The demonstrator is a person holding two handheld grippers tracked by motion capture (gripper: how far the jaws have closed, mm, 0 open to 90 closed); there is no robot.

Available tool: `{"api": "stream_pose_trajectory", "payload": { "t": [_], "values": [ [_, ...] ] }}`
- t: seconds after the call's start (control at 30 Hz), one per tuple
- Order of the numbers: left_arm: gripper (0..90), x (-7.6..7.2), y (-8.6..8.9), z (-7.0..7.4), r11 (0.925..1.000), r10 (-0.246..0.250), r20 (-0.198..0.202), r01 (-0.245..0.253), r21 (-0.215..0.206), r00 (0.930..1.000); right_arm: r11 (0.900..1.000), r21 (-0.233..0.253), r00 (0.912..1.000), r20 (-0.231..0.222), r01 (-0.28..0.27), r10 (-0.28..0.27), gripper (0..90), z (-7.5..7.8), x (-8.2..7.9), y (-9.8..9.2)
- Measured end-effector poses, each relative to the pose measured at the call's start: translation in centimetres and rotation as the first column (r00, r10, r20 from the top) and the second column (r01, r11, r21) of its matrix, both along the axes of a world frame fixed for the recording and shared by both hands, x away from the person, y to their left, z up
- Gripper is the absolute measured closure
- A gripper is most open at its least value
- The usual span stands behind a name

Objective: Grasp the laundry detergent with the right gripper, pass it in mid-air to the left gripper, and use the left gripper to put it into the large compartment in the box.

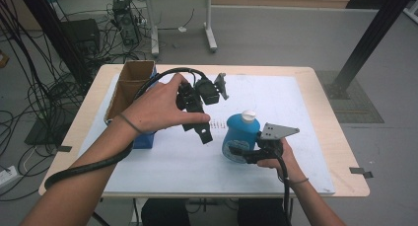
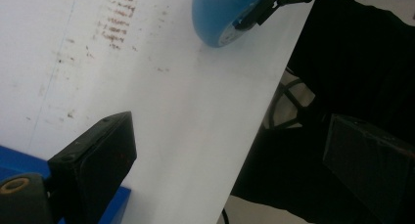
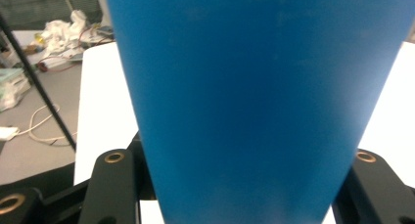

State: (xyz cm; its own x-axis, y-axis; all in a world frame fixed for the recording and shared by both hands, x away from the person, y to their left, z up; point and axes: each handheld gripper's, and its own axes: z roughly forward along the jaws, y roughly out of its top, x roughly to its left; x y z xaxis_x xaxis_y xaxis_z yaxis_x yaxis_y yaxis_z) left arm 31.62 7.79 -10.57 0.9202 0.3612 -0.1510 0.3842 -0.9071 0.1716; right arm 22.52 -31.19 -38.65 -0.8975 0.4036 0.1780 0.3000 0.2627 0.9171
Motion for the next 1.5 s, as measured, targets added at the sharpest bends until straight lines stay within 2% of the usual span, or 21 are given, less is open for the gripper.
{"api": "stream_pose_trajectory", "payload": {
  "t": [0.23, 0.43, 0.53, 0.8, 1.03, 1.27, 1.4, 1.47, 1.5],
  "values": [
    [5.7, -0.4, 0.0, 0.7, 0.9985, -0.052, 0.010, 0.052, -0.014, 0.9986, 0.997, 0.000, 0.9975, 0.002, -0.071, 0.071, 42.6, 0.5, 0.6, 0.3],
    [5.8, -0.7, -0.5, 1.3, 0.9944, -0.104, 0.010, 0.104, -0.017, 0.9946, 0.990, 0.019, 0.9899, 0.006, -0.142, 0.142, 42.7, 1.0, 1.1, 0.7],
    [5.8, -0.8, -0.7, 1.5, 0.9914, -0.129, 0.010, 0.130, -0.021, 0.9916, 0.985, 0.016, 0.9852, 0.015, -0.171, 0.171, 42.6, 1.3, 1.3, 1.1],
    [5.7, -0.7, -1.9, 2.3, 0.9810, -0.194, 0.005, 0.194, 0.007, 0.9810, 0.972, 0.004, 0.9720, 0.026, -0.234, 0.234, 42.7, 1.6, 1.7, 1.7],
    [5.7, -1.0, -4.0, 2.7, 0.9697, -0.239, 0.000, 0.239, 0.052, 0.9710, 0.962, -0.010, 0.9618, 0.028, -0.272, 0.273, 42.6, 1.9, 1.9, 2.4],
    [5.6, -1.2, -4.9, 3.0, 0.9624, -0.268, -0.005, 0.268, 0.046, 0.9635, 0.957, -0.015, 0.9565, 0.029, -0.290, 0.290, 42.6, 1.9, 2.0, 2.9],
    [5.7, -1.4, -5.8, 3.0, 0.9544, -0.293, -0.008, 0.293, 0.059, 0.9562, 0.951, -0.020, 0.9506, 0.028, -0.309, 0.309, 42.6, 1.8, 2.2, 3.3],
    [5.7, -1.4, -6.0, 3.1, 0.9541, -0.293, -0.008, 0.293, 0.062, 0.9560, 0.948, -0.028, 0.9482, 0.025, -0.316, 0.317, 42.6, 1.8, 2.3, 3.6],
    [5.7, -1.5, -6.2, 3.2, 0.9515, -0.301, -0.004, 0.300, 0.068, 0.9537, 0.948, -0.029, 0.9474, 0.025, -0.318, 0.319, 42.6, 1.7, 2.3, 3.7]
  ]
}}
